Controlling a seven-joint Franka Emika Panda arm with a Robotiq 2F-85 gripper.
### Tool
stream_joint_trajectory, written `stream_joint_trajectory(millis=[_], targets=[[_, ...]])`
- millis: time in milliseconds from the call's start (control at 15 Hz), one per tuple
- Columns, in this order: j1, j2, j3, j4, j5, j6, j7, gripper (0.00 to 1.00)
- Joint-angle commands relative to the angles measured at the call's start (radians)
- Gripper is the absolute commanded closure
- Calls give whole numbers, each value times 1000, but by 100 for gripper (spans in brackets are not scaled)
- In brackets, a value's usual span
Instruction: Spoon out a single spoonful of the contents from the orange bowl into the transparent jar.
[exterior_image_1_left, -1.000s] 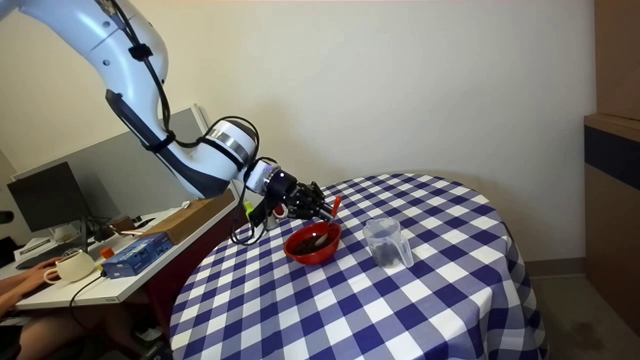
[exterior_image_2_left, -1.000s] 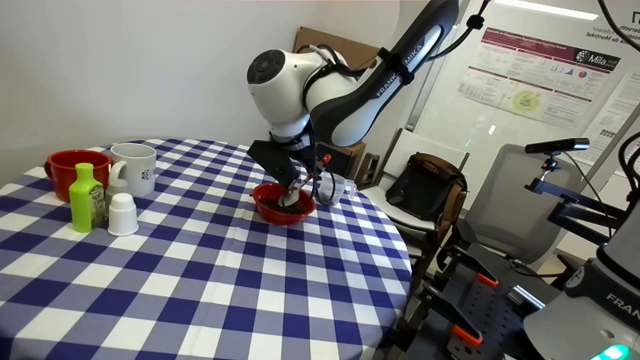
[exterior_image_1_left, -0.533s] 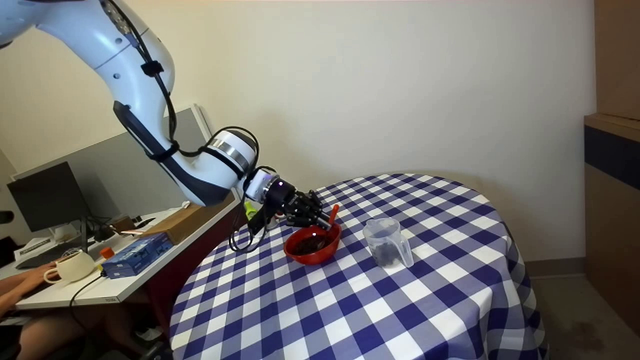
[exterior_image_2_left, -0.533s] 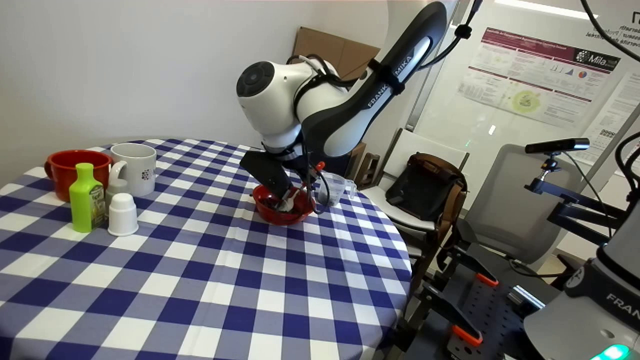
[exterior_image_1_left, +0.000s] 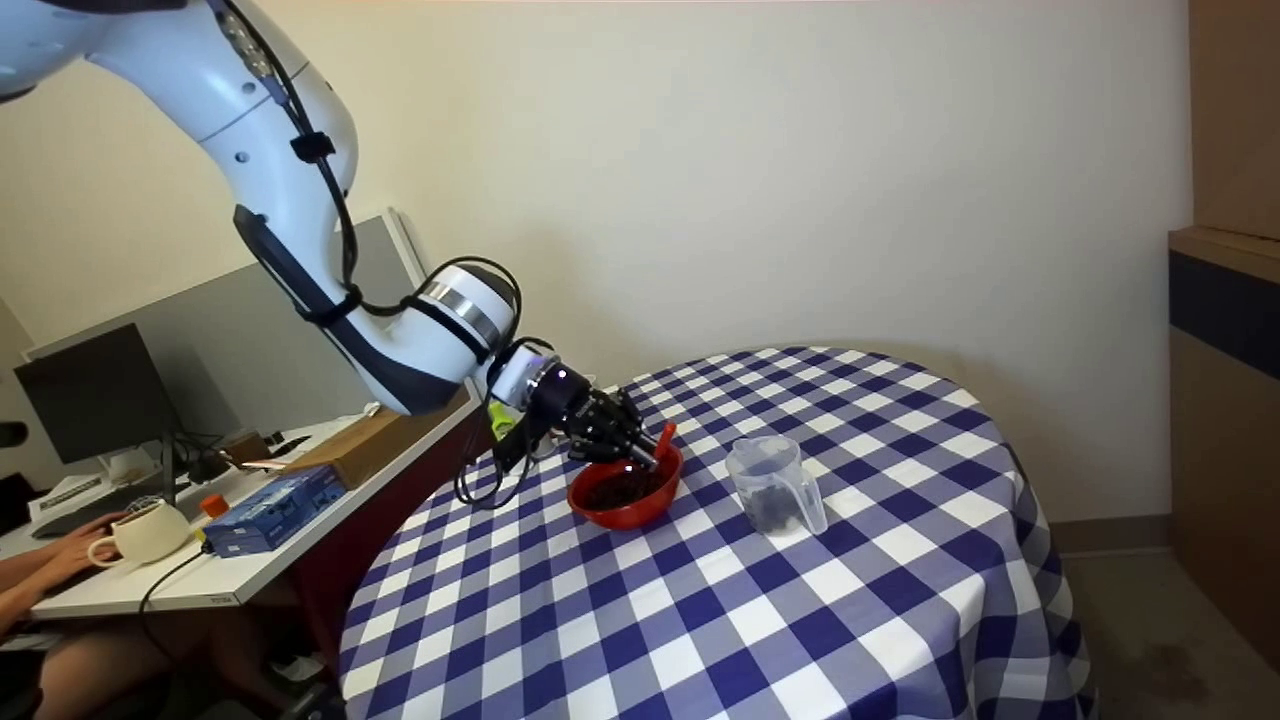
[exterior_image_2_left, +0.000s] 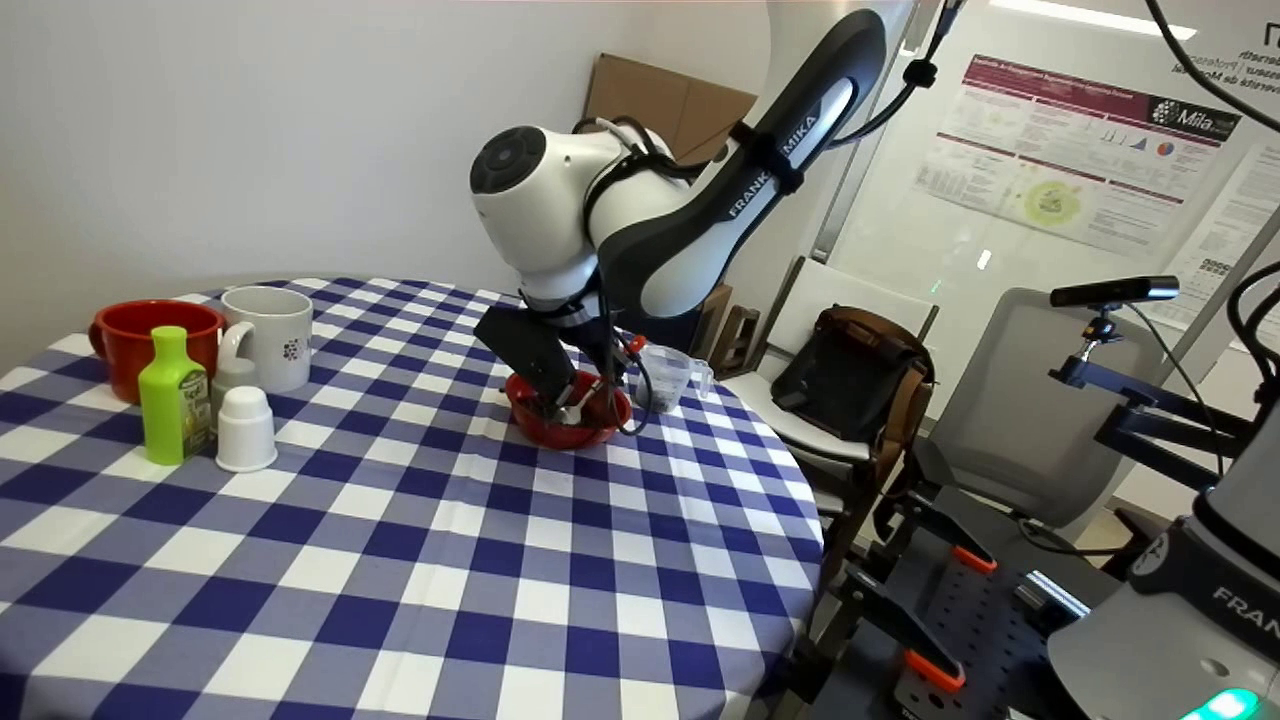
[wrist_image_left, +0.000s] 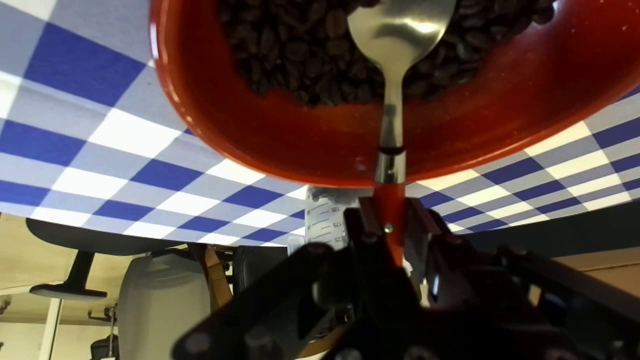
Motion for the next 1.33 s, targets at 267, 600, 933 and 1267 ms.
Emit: stream_joint_trajectory(millis=[267,600,933,1267], targets=[[-94,15,11,-22,157,118,5,93],[-98,4,-9,-32,210,160,-4,93],[-91,-16,-14,-38,247,182,-14,93],[-93,-51,-9,-63,317,220,-31,93]])
